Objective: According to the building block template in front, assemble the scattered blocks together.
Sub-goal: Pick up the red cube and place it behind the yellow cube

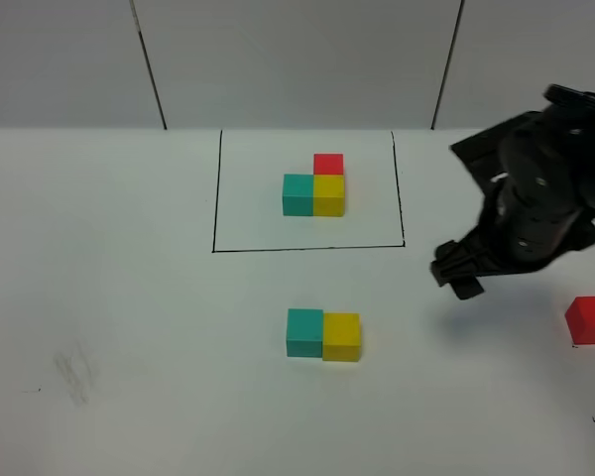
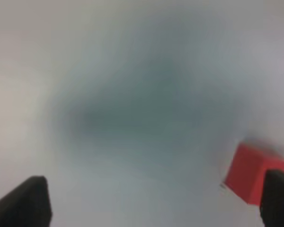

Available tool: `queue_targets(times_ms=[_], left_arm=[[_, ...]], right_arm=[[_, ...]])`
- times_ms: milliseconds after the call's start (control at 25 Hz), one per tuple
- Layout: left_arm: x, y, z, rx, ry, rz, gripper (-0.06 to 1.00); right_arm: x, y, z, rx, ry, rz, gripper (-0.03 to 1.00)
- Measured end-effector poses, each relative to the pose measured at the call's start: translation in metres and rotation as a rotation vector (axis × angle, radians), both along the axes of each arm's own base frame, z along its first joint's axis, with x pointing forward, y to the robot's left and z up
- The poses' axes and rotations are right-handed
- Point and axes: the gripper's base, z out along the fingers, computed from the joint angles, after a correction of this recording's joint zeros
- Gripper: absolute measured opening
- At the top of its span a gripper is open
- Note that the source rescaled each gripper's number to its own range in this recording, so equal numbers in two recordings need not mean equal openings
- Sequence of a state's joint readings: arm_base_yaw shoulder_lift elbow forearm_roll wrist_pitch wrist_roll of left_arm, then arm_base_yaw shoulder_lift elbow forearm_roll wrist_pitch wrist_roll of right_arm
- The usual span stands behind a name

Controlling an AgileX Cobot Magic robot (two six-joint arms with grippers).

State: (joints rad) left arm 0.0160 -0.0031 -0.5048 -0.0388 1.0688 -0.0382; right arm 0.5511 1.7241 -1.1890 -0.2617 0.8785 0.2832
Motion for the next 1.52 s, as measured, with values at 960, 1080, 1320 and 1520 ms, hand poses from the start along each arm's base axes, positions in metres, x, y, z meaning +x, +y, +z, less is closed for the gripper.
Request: queue_targets(times_ms=[960, 1080, 1320, 1520], left_arm=[[0.0, 0.0, 0.0, 0.0, 0.0, 0.0, 0.16], [0.0, 0.0, 0.0, 0.0, 0.0, 0.0, 0.16], [0.0, 0.0, 0.0, 0.0, 0.0, 0.0, 0.16], [0.0, 0.0, 0.0, 0.0, 0.0, 0.0, 0.16]], right_arm=[[0.025, -0.092, -0.064, -0.028, 0.003, -0.287, 0.77], [0.026, -0.091, -0.075, -0.035, 0.026, -0.28, 0.76], [0.029, -0.096, -0.09, -0.044, 0.055, -0.286, 0.75], [0.031, -0.099, -0.093, -0.044, 0.057, -0.284, 0.61]])
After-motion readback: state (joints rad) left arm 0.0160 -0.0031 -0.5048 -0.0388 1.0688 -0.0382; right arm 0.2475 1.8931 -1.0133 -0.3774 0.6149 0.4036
